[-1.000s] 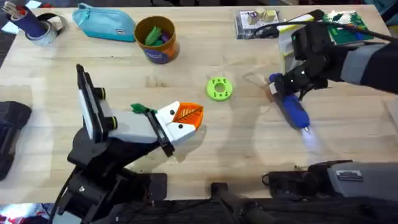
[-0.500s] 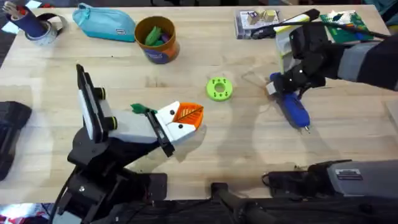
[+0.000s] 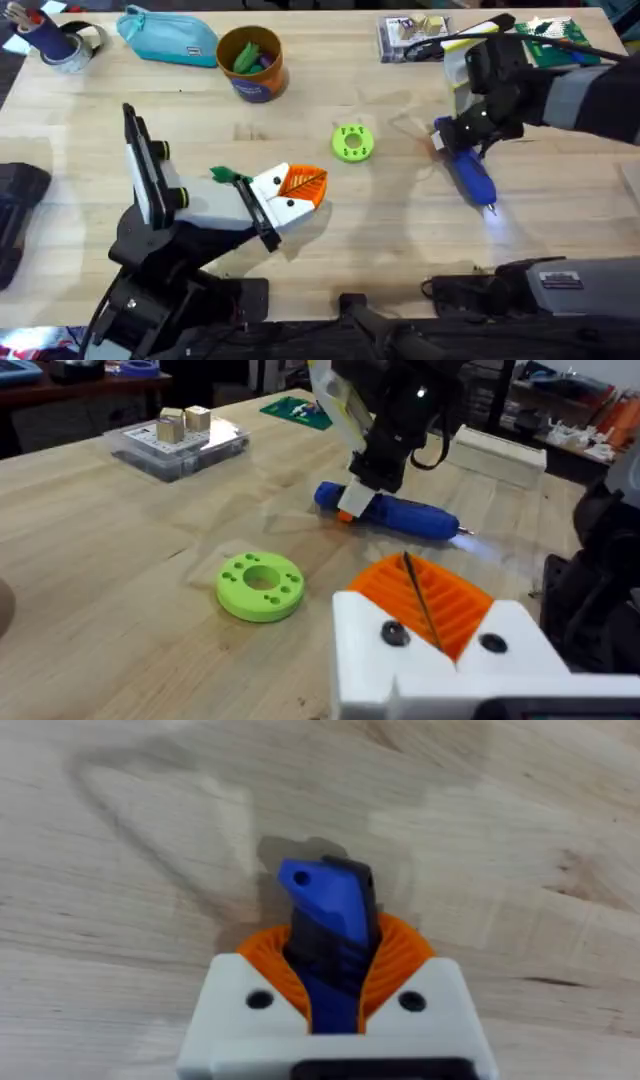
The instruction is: Pick up the gripper from the table and insert it into the empty holder that is missing its gripper. Then pick up a screw, insert it into the mounting hole, and use the screwdriver to tighten it. Finally, clean up the table by picking up the vegetable and placing it into the bucket.
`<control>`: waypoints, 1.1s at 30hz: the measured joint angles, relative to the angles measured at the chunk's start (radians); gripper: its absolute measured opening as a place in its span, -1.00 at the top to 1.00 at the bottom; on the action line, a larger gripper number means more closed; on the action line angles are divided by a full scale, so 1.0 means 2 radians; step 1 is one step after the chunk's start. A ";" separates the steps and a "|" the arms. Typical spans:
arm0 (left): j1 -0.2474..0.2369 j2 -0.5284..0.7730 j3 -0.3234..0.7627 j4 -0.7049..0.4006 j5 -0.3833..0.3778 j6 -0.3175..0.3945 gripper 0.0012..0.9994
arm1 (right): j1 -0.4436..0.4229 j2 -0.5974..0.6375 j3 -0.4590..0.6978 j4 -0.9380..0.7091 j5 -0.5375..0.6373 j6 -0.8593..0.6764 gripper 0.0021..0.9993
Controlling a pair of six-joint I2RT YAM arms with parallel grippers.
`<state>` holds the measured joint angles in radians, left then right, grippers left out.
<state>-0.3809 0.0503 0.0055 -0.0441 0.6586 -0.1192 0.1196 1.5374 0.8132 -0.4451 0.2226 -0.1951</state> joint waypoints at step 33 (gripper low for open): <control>0.000 0.000 0.000 0.000 0.000 0.000 0.97 | 0.058 -0.286 0.012 0.054 -0.051 0.109 0.79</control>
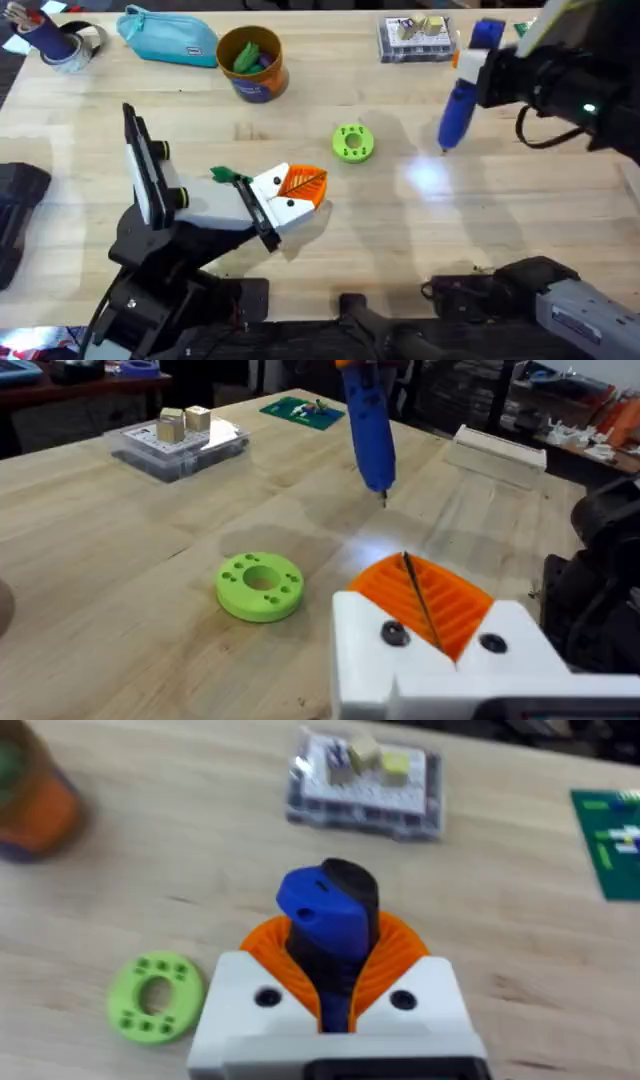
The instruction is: Pick up the gripper from the table and insert it into the empty holder that is missing its gripper. Then pick up a screw, insert it into the mounting hole, and use the screwdriver to tighten it. Finally, clean up the table by picking up the vegetable and placing it into the bucket.
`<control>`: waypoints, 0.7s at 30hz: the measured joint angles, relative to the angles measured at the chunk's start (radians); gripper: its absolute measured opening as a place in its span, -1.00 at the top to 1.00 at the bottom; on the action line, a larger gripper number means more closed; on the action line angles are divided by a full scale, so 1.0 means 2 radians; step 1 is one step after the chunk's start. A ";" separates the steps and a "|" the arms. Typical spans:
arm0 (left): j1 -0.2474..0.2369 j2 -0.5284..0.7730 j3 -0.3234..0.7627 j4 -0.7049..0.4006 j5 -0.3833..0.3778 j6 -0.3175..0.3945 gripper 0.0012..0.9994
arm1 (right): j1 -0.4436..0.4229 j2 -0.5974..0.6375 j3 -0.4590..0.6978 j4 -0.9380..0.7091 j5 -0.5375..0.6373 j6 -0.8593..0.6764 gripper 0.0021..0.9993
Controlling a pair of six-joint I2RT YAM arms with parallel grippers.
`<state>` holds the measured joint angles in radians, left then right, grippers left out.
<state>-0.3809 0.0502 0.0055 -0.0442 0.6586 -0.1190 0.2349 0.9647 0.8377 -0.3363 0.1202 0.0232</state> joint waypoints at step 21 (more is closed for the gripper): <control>0.000 0.000 0.000 0.000 0.000 0.000 0.97 | 0.164 -0.031 -0.016 0.276 -0.230 0.120 0.84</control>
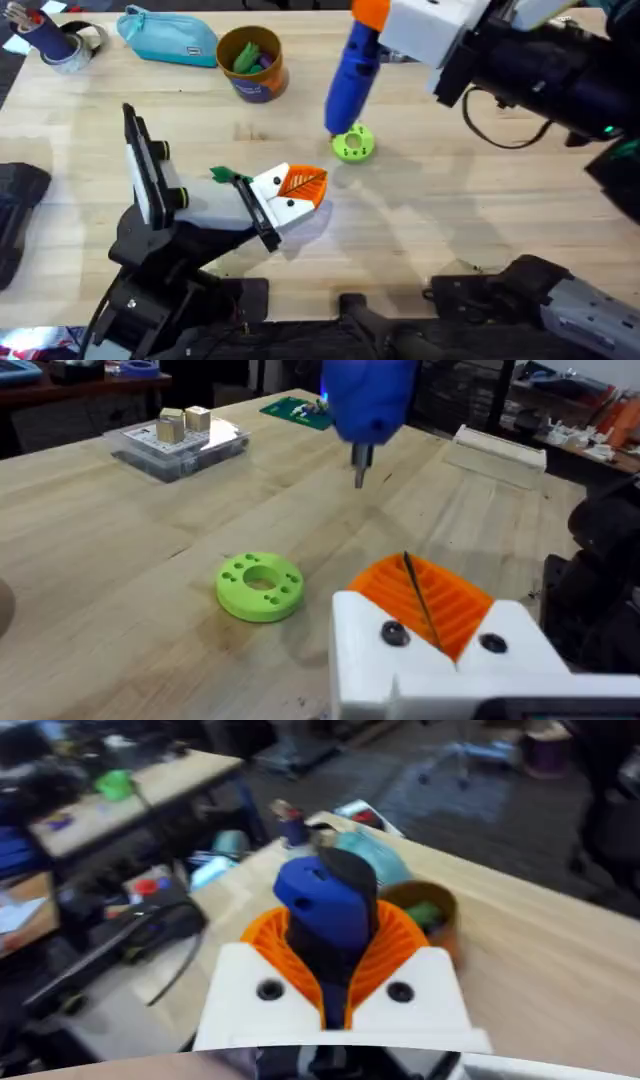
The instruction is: Pick up the gripper from the table and insert it into the empty holder that is missing its gripper. Then pick up a screw, insert it into the mounting hole, and use the screwdriver to tighten it. Finally, clean up the table by picking up the vegetable and placing it into the bucket.
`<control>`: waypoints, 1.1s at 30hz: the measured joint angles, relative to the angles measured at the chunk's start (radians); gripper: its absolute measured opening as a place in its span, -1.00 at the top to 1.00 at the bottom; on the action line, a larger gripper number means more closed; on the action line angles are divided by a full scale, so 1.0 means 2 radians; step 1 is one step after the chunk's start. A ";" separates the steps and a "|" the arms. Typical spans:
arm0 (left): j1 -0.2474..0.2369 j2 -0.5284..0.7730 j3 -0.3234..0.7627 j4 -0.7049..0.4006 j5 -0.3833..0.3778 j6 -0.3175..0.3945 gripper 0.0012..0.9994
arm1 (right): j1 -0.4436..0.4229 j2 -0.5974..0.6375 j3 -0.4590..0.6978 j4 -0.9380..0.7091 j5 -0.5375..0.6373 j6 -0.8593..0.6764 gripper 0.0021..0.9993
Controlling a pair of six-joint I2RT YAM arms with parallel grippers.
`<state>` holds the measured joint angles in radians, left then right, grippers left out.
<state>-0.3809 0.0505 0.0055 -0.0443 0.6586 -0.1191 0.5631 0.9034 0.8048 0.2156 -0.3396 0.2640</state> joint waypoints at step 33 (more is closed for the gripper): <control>0.000 0.000 0.000 0.000 0.000 0.000 0.97 | 0.103 0.086 -0.025 0.193 -0.091 0.024 0.92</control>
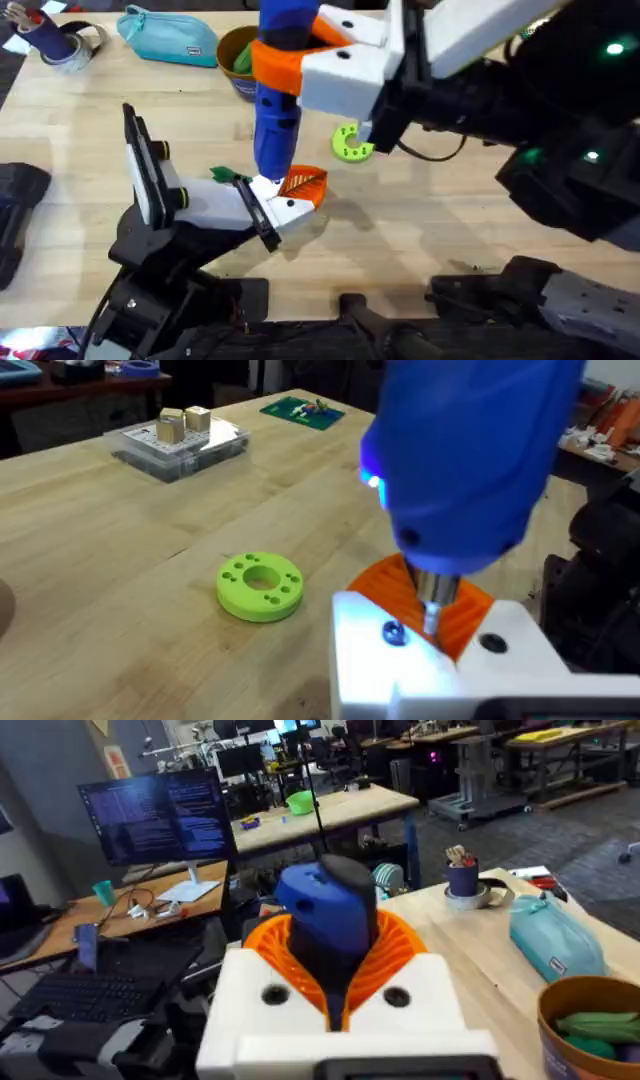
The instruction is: Pick up the gripper from the table and insert it into the empty holder that is missing its gripper. Then pick up a screw, insert it into the mounting hole, and use the screwdriver to tighten it. Finally, clean up the table by picking up the vegetable and placing it into the bucket.
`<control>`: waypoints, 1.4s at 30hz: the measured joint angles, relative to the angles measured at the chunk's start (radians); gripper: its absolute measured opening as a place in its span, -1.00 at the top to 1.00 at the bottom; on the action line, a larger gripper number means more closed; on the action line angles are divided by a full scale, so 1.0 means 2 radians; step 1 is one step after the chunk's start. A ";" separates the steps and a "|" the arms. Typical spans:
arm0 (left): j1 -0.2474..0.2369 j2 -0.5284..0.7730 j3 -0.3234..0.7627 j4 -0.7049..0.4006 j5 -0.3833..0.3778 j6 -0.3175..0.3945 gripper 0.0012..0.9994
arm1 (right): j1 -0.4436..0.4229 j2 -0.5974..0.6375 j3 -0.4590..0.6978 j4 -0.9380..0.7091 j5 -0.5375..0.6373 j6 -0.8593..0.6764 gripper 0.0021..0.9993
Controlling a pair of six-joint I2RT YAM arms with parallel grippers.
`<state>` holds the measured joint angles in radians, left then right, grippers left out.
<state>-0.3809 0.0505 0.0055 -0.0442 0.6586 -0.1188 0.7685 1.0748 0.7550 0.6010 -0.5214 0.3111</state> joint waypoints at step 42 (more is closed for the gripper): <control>0.000 0.000 0.000 0.000 0.000 0.000 0.97 | 0.000 0.010 0.000 -0.009 0.000 -0.044 0.94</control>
<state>-0.3809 0.0502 0.0055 -0.0444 0.6586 -0.1189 0.7685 1.0950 0.7544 0.5827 -0.5213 0.2233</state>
